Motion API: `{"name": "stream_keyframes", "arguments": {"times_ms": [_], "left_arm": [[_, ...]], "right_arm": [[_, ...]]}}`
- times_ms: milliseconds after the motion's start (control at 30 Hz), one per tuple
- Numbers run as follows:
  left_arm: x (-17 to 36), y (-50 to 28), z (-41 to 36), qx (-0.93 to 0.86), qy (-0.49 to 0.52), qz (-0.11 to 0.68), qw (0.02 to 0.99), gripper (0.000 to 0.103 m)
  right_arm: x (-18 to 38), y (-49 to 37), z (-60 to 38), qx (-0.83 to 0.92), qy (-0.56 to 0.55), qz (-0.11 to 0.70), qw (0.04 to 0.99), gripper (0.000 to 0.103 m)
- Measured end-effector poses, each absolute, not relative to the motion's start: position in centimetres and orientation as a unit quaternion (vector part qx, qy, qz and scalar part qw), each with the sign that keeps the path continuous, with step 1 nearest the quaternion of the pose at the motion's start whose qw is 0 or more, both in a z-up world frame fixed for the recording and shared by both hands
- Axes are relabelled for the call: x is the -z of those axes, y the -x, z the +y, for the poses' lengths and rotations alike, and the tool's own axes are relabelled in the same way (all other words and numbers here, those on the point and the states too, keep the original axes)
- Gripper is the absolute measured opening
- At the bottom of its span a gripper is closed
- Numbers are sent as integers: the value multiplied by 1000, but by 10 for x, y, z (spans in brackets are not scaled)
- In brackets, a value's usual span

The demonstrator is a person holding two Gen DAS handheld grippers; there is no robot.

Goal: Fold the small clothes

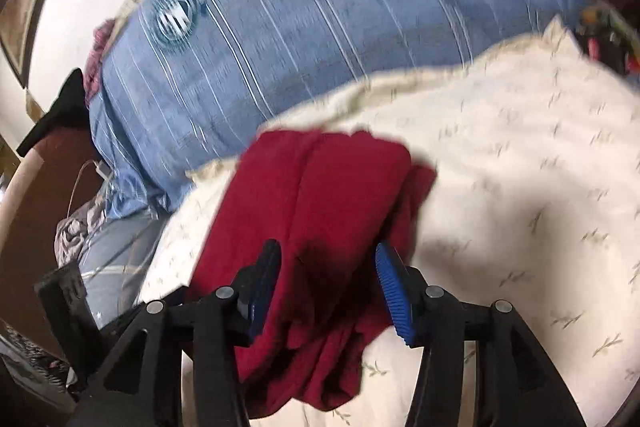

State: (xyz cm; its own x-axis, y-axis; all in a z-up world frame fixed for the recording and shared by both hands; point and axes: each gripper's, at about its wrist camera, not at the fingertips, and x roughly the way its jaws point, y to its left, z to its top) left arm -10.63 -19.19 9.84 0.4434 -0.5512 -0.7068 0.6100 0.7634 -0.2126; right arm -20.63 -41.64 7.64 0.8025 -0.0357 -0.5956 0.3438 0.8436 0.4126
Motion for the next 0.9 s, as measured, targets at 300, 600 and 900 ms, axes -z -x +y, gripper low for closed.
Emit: {"name": "stream_keyframes", "arguments": {"times_ms": [300,600,900], "left_arm": [[-89,103,-204,336,-47,401,851,63],[-88,102,-208,329,-56,401,853,64],[-83,100,-210,334,-49,415,845,64]], "right_arm": [[-45,154,-405,93,-218,357,904,45],[-60,174,-392,79,-199,359,908,49],[-28,190,-360,68,-139,384,910,62]]}}
